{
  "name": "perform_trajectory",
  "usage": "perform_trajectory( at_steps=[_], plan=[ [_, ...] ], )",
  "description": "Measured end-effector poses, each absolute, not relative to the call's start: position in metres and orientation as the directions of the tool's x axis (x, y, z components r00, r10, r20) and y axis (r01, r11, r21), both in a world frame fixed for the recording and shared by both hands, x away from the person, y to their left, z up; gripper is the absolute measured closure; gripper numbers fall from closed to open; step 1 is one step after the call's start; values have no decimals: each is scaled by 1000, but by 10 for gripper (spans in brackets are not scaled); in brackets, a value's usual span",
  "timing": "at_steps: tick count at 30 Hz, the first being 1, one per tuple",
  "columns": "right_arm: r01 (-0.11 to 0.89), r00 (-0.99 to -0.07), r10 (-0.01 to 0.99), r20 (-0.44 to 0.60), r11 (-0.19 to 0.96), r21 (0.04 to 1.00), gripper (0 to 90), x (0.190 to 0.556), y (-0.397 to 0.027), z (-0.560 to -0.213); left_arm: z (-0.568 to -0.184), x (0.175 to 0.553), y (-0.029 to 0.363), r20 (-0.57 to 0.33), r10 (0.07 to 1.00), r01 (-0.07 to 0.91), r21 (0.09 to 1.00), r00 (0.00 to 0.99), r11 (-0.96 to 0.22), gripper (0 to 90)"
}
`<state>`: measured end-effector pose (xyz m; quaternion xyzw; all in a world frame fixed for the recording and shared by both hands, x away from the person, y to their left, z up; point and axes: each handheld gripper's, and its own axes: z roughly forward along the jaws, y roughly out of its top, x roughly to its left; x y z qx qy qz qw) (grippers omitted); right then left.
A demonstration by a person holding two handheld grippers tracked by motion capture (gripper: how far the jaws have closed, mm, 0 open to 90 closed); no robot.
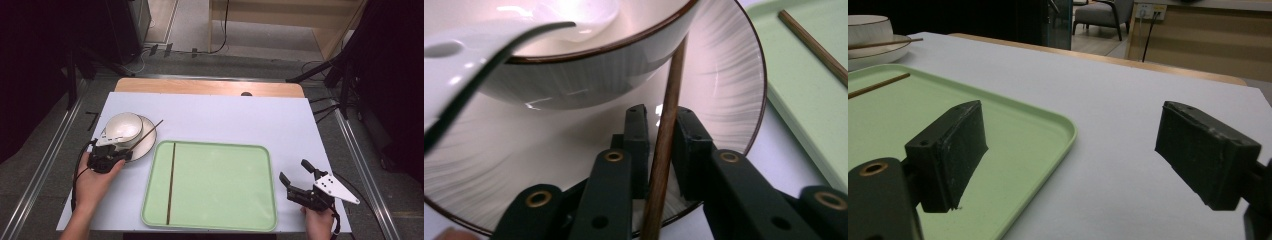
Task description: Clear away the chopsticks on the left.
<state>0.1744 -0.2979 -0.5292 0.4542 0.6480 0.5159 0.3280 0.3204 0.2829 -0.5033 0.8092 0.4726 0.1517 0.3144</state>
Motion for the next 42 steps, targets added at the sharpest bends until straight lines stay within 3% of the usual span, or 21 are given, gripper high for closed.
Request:
perform_trajectory(
  at_steps=[4, 19, 32, 36, 42],
  plan=[
    [250, -374, 927, 41, 58, 967, 130, 175, -298, -529, -503, 320, 281, -60, 842, 660, 652, 536, -373, 845],
    [245, -373, 927, 42, 55, 968, 130, 174, -298, -528, -483, 294, 264, -77, 821, 603, 718, 565, -347, 847],
    [240, -371, 928, 41, 53, 969, 130, 173, -299, -528, -479, 257, 212, -132, 758, 574, 737, 639, -356, 848],
    [240, -371, 927, 42, 52, 969, 130, 173, -299, -528, -485, 245, 184, -122, 715, 554, 725, 689, -410, 848],
    [240, -374, 926, 42, 54, 969, 130, 174, -298, -528, -497, 232, 151, -186, 677, 577, 705, 712, -413, 848]
  ],
)
